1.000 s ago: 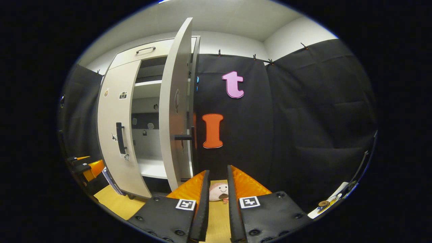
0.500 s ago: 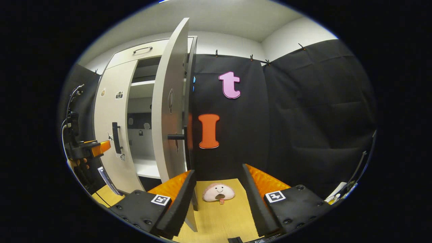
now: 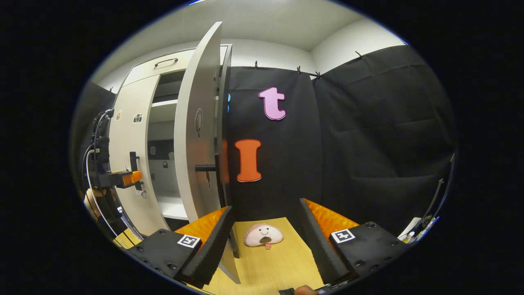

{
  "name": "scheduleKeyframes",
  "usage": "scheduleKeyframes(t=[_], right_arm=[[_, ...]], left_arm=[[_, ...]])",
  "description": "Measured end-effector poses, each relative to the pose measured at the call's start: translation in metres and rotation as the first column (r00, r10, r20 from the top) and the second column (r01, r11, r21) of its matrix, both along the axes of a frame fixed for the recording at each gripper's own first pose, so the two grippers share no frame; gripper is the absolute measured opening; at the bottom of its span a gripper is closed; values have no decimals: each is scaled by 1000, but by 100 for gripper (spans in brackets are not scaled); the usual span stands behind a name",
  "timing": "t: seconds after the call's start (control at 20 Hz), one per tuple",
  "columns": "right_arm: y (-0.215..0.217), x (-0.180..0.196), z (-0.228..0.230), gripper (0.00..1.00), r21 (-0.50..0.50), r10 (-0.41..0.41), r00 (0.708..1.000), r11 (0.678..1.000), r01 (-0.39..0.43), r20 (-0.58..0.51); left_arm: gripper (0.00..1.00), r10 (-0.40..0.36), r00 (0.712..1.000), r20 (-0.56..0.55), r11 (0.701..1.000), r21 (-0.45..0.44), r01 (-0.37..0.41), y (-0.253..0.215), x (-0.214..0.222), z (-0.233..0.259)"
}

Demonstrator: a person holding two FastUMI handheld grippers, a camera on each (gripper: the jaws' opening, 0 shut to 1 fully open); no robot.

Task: Open the right door of the double-door shoe cabinet with the right hand, and open the left door with the left hand.

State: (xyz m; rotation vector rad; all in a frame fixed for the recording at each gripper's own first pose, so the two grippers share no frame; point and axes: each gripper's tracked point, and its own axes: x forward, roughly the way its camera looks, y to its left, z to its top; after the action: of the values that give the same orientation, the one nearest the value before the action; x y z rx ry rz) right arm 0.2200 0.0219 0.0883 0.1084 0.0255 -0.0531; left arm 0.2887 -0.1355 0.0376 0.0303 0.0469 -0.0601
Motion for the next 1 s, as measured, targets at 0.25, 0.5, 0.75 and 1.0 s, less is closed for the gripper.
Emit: scheduleKeyframes(t=[0.25,0.5,0.75,1.0], right_arm=[[4,0,0,94,13,4,1000,1000,-4,4],[6,0,1,100,18,6,1000,1000,-6,6],[6,-4,0,94,16,-1,1000,1000,1,1],[8,-8,-1,94,12,-6,1000,1000,6,-8]], left_arm=[[76,-1,1000,-16,1000,19,1,-2,10,-5],[60,-2,1000,-31,1000,8,2,-1,16,-9],[34,-24,999,-45,1000,13,24,-5,18,-13],[24,-67,996,-52,997,24,68,-5,16,-15]])
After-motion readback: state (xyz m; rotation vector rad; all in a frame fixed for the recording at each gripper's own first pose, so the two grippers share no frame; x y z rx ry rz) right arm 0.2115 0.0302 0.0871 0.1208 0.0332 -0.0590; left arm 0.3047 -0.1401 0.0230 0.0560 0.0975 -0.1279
